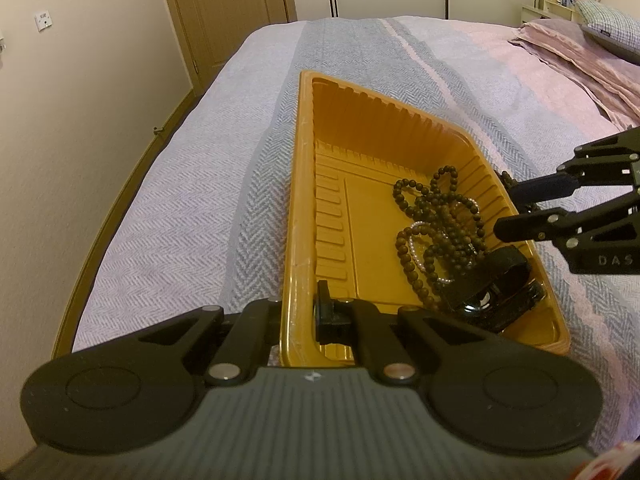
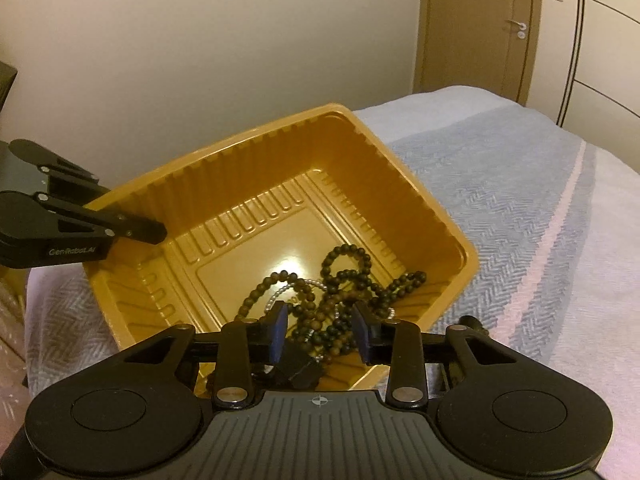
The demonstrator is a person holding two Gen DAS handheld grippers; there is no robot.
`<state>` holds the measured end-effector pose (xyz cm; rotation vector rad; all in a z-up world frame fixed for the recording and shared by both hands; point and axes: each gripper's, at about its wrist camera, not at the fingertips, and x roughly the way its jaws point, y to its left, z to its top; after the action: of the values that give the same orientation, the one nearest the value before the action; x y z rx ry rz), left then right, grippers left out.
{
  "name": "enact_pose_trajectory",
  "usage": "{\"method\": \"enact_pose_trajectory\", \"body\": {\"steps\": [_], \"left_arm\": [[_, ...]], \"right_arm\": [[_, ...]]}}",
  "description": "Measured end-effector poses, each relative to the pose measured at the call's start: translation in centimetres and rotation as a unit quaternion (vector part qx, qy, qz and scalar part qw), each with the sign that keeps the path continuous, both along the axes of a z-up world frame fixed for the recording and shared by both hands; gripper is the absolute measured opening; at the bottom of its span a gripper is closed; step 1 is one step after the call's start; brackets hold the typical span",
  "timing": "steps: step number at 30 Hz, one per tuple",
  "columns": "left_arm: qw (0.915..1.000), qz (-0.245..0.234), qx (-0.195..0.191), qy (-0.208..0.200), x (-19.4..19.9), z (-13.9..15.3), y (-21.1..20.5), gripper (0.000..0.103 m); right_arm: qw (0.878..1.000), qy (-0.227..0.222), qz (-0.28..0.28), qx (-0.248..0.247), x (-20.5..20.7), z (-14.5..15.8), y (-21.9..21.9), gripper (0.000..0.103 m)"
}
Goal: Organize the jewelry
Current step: 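Lower the black watch into the tray and open the right tool, then grasp the dark bead bracelet from the pile with the right tool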
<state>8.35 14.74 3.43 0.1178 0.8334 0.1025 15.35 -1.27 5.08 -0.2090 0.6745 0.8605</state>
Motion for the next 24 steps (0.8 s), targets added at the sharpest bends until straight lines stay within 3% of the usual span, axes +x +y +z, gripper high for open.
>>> {"method": "enact_pose_trajectory", "body": {"steps": [7,12,17,24], "left_arm": [[1.0000,0.001,-0.001,-0.001,0.0,0.0,0.0,0.003],[1.0000,0.001,-0.001,-0.001,0.0,0.0,0.1,0.003],[1.0000,0.002,-0.001,-0.001,0.0,0.0,0.1,0.003],[1.0000,0.003,0.000,-0.001,0.0,0.0,-0.1,0.003]], "right_arm": [[0.999,0.002,-0.035,0.022,0.5,0.4,-2.7,0.037],[0.991,0.025,-0.119,0.055,2.2,-0.5,-8.0,0.037],[0.981,0.037,-0.189,0.033,3.9,-2.7,-11.8,0.037],[0.982,0.041,-0.185,0.014,4.5,-5.1,-12.4,0.037]]}}
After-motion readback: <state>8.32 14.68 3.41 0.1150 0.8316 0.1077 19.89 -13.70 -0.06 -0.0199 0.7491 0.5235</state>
